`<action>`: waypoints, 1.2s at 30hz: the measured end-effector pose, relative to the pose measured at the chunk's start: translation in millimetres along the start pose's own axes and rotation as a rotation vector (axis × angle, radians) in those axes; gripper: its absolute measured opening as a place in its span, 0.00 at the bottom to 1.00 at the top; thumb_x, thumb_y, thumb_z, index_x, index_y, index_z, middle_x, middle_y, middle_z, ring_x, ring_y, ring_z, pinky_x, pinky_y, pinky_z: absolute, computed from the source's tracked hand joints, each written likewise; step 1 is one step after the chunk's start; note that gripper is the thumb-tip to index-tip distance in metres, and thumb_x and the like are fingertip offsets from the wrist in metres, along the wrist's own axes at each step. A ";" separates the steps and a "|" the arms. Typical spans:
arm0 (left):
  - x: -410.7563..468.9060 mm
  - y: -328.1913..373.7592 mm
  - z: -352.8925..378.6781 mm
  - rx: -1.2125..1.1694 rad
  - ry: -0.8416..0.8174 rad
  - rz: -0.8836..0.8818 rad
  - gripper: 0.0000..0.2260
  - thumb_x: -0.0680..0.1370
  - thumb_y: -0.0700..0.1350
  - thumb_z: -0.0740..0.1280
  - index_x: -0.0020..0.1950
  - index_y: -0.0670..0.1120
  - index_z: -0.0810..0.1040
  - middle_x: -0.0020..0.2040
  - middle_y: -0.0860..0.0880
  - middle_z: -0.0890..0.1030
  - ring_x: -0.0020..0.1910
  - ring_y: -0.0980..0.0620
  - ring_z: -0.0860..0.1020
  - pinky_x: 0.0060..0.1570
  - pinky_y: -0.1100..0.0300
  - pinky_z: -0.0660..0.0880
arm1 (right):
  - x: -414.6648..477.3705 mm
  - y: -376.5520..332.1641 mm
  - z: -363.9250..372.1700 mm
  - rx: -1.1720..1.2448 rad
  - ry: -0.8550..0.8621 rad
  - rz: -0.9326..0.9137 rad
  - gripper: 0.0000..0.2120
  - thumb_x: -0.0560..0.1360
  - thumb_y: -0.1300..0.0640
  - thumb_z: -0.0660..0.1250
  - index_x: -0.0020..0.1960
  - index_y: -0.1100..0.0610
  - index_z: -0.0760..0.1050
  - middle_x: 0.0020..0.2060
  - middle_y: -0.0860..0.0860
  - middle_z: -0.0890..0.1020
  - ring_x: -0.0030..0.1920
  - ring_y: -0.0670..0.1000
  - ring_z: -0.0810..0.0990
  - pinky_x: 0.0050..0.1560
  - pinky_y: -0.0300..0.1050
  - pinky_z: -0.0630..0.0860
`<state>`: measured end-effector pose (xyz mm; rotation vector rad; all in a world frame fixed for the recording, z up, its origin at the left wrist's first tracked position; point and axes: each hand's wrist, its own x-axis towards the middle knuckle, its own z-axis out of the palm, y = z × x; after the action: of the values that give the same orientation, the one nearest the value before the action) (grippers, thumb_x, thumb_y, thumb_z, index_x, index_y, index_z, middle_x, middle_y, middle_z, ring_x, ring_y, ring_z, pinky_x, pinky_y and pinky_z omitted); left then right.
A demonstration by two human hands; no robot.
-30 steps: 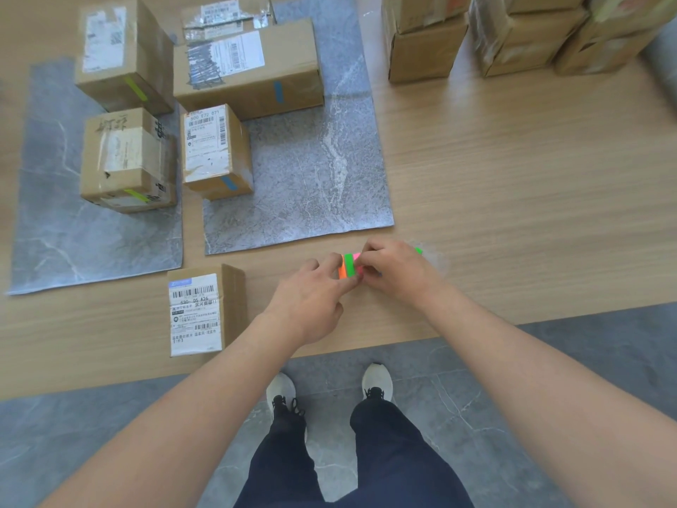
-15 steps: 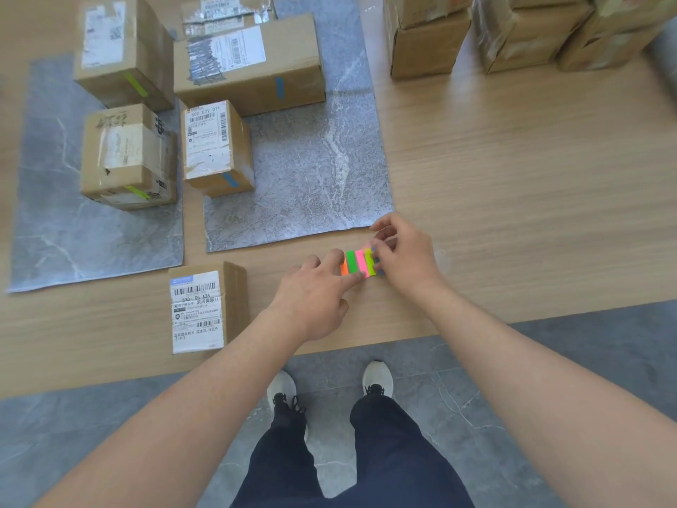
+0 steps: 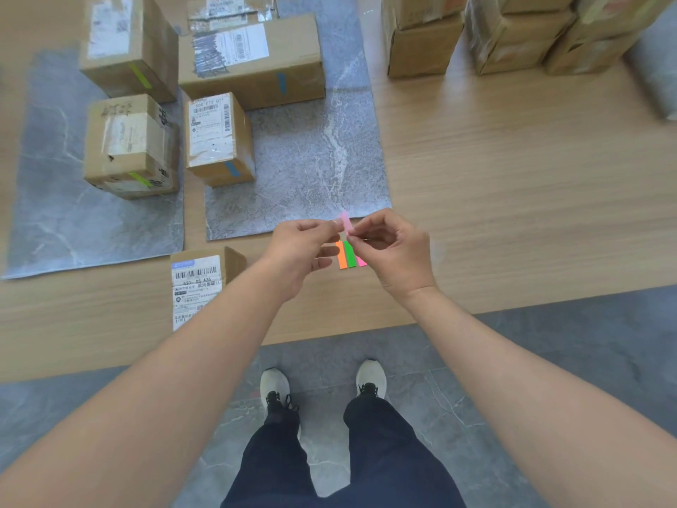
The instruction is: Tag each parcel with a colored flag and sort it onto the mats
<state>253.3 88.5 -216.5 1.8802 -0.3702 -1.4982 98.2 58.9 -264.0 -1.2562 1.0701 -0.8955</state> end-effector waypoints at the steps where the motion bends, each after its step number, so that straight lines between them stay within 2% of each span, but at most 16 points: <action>1: -1.5 -0.1 -2.4 -0.014 0.002 0.007 0.17 0.76 0.50 0.75 0.57 0.39 0.83 0.49 0.47 0.84 0.45 0.49 0.82 0.45 0.58 0.77 | -3.1 -2.0 1.9 -0.002 -0.019 -0.015 0.08 0.72 0.70 0.76 0.44 0.61 0.80 0.42 0.57 0.87 0.45 0.53 0.87 0.49 0.42 0.82; 6: -14.6 -5.5 -11.4 -0.017 0.007 0.058 0.07 0.74 0.47 0.77 0.44 0.44 0.83 0.49 0.46 0.85 0.47 0.49 0.82 0.50 0.55 0.78 | -17.9 -7.2 7.7 -0.080 -0.088 -0.082 0.05 0.72 0.70 0.76 0.45 0.64 0.81 0.42 0.54 0.87 0.43 0.50 0.87 0.48 0.41 0.83; 10: -28.2 -16.0 -22.4 0.101 0.093 0.162 0.03 0.76 0.42 0.75 0.46 0.44 0.84 0.47 0.44 0.84 0.45 0.50 0.82 0.44 0.58 0.79 | -32.6 -10.1 12.8 -0.138 -0.075 -0.061 0.08 0.71 0.66 0.77 0.46 0.56 0.82 0.43 0.48 0.86 0.46 0.46 0.86 0.45 0.43 0.83; 12: -37.0 -24.4 -32.1 0.151 0.138 0.208 0.01 0.77 0.40 0.73 0.47 0.43 0.84 0.45 0.44 0.83 0.44 0.50 0.82 0.41 0.60 0.79 | -40.4 -10.8 18.1 -0.184 -0.052 -0.077 0.11 0.72 0.66 0.75 0.46 0.52 0.82 0.45 0.46 0.86 0.44 0.45 0.86 0.43 0.44 0.82; 16: -61.3 -44.1 -60.5 0.125 0.182 0.261 0.02 0.79 0.35 0.69 0.50 0.39 0.82 0.41 0.42 0.83 0.40 0.50 0.82 0.40 0.62 0.80 | -57.7 -14.0 37.8 -0.268 -0.057 -0.077 0.13 0.73 0.62 0.74 0.46 0.43 0.79 0.48 0.44 0.84 0.40 0.43 0.84 0.40 0.40 0.78; 20: -80.2 -69.4 -93.4 0.132 0.214 0.320 0.03 0.78 0.34 0.69 0.49 0.39 0.82 0.38 0.43 0.84 0.38 0.50 0.82 0.42 0.58 0.81 | -76.2 -14.5 67.2 -0.329 -0.085 -0.118 0.07 0.74 0.62 0.73 0.48 0.51 0.82 0.47 0.42 0.83 0.39 0.41 0.81 0.39 0.33 0.73; 23: -87.4 -86.8 -118.8 0.140 0.219 0.354 0.03 0.78 0.36 0.70 0.49 0.42 0.83 0.37 0.44 0.85 0.37 0.50 0.80 0.46 0.52 0.80 | -86.1 -12.0 89.6 -0.392 -0.126 -0.185 0.09 0.76 0.64 0.70 0.51 0.53 0.84 0.47 0.42 0.82 0.41 0.42 0.81 0.37 0.32 0.73; 27: -94.1 -103.9 -148.4 0.230 0.263 0.392 0.08 0.76 0.39 0.72 0.51 0.51 0.83 0.35 0.49 0.85 0.35 0.54 0.79 0.40 0.60 0.74 | -90.0 -7.7 116.4 -0.487 -0.175 -0.270 0.16 0.77 0.68 0.64 0.58 0.54 0.84 0.51 0.42 0.81 0.47 0.44 0.80 0.42 0.33 0.76; 32: -100.4 -126.2 -164.6 0.238 0.268 0.409 0.10 0.74 0.39 0.74 0.50 0.51 0.78 0.35 0.44 0.85 0.36 0.47 0.83 0.44 0.46 0.81 | -98.1 0.8 135.9 -0.531 -0.252 -0.325 0.19 0.78 0.70 0.61 0.61 0.55 0.83 0.58 0.47 0.81 0.54 0.43 0.78 0.52 0.37 0.76; 34: -99.6 -136.6 -166.8 0.234 0.272 0.416 0.12 0.74 0.38 0.74 0.46 0.51 0.73 0.35 0.43 0.84 0.37 0.42 0.84 0.43 0.40 0.82 | -101.8 5.6 139.0 -0.576 -0.302 -0.366 0.19 0.78 0.69 0.62 0.61 0.56 0.83 0.61 0.49 0.81 0.58 0.45 0.79 0.53 0.34 0.73; 36: -97.5 -144.9 -167.5 0.256 0.296 0.425 0.15 0.72 0.38 0.73 0.41 0.52 0.69 0.35 0.43 0.84 0.39 0.40 0.83 0.42 0.39 0.81 | -105.3 11.3 142.1 -0.618 -0.357 -0.406 0.17 0.79 0.68 0.63 0.62 0.56 0.83 0.64 0.50 0.80 0.61 0.48 0.80 0.52 0.37 0.75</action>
<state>353.6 308.6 -226.0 2.0221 -0.7934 -0.9104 204.4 200.8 -262.6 -2.1161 0.8368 -0.6050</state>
